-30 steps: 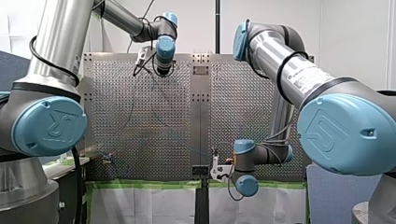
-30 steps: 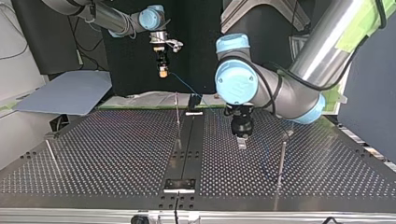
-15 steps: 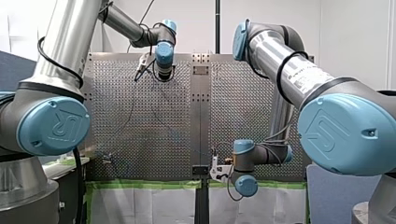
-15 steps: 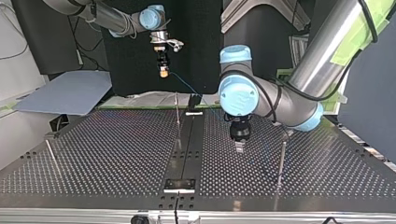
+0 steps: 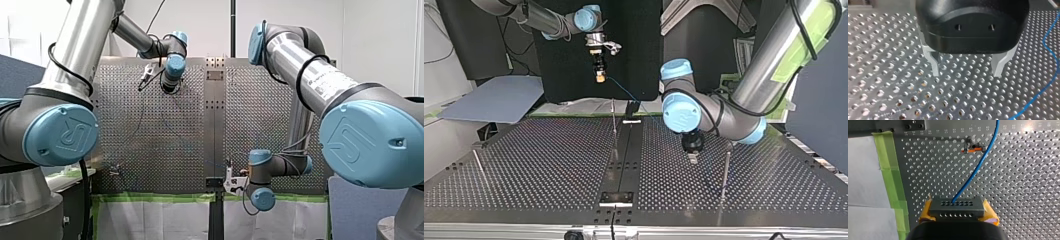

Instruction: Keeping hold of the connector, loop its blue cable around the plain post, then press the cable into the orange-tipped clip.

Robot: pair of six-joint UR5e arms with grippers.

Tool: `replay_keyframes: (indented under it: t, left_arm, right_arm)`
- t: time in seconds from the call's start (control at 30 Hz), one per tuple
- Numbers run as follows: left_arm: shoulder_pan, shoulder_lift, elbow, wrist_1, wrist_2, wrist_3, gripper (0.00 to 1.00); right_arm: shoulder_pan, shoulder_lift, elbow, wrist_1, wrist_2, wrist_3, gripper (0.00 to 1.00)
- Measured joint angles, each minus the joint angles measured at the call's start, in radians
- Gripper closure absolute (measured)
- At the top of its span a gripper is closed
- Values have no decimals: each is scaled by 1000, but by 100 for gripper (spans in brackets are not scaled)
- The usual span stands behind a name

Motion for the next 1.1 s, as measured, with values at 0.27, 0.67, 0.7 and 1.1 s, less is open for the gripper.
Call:
replay_keyframes:
  t: [0.27, 0.67, 0.7, 1.1]
  left_arm:
    - [8, -5, -8, 15, -57, 27, 0]
    - [-3, -56, -20, 20, -67, 60, 0]
    - [-6, -66, -20, 19, -72, 61, 0]
    - [-3, -137, -20, 36, -125, 66, 0]
  right_arm:
    - [1, 0, 0, 2, 0, -1, 100]
    - [3, 0, 0, 0, 0, -2, 100]
    - [3, 0, 0, 0, 0, -2, 100]
    - [6, 0, 0, -2, 0, -3, 100]
